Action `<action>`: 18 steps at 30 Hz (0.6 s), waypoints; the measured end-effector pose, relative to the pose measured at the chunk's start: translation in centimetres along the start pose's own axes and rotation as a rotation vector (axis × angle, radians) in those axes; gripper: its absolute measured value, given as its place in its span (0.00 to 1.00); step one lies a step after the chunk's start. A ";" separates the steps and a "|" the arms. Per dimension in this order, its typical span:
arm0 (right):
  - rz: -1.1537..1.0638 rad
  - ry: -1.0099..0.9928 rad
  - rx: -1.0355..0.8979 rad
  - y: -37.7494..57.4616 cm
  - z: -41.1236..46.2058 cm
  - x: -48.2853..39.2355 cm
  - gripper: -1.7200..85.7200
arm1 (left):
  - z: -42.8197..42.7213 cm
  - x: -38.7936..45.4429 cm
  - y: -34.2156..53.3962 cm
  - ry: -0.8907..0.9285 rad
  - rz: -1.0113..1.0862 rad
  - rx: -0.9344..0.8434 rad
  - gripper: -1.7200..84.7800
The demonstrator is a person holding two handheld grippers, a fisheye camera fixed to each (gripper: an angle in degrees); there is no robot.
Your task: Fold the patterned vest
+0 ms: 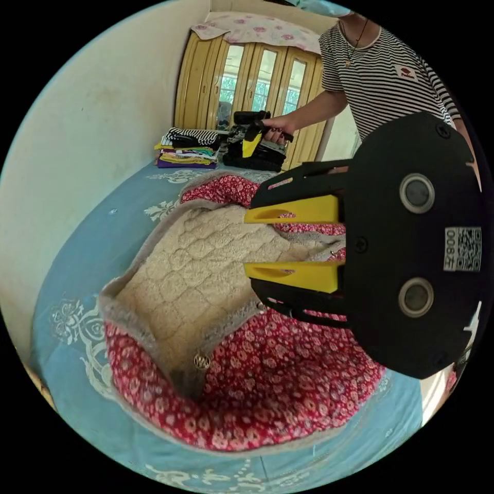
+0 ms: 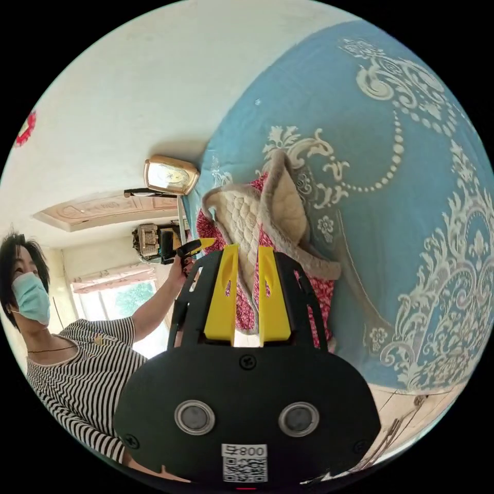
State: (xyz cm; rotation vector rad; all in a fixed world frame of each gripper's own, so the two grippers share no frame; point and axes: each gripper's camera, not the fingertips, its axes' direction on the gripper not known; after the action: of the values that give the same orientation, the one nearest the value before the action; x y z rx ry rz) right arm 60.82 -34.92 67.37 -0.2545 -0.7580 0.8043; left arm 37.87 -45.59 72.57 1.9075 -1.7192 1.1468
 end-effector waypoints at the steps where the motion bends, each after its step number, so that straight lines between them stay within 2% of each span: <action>1: -0.026 0.058 -0.015 -1.4 0.9 -0.9 0.11 | 0.9 0.8 -0.5 0.017 0.017 -0.018 0.15; 6: -0.001 0.110 -0.081 -4.4 3.1 -1.2 0.11 | 7.0 5.9 -5.8 0.215 0.055 -0.048 0.15; 11: 0.005 0.112 -0.141 -4.8 4.0 -1.4 0.07 | 8.9 8.0 -10.5 0.245 0.012 -0.032 0.12; 15: -0.014 -0.056 -0.158 -4.5 3.2 -1.3 0.03 | 7.9 9.1 -12.2 0.301 -0.029 0.014 0.07; 18: -0.006 -0.160 -0.146 -3.9 2.4 -1.2 0.02 | 5.7 11.1 -12.3 0.347 0.026 0.051 0.06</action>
State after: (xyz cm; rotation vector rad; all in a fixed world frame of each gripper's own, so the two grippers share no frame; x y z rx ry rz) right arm 60.76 -38.57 70.35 -0.3211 -0.9700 0.7705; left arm 50.78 -54.34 80.45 1.5999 -1.5408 1.4459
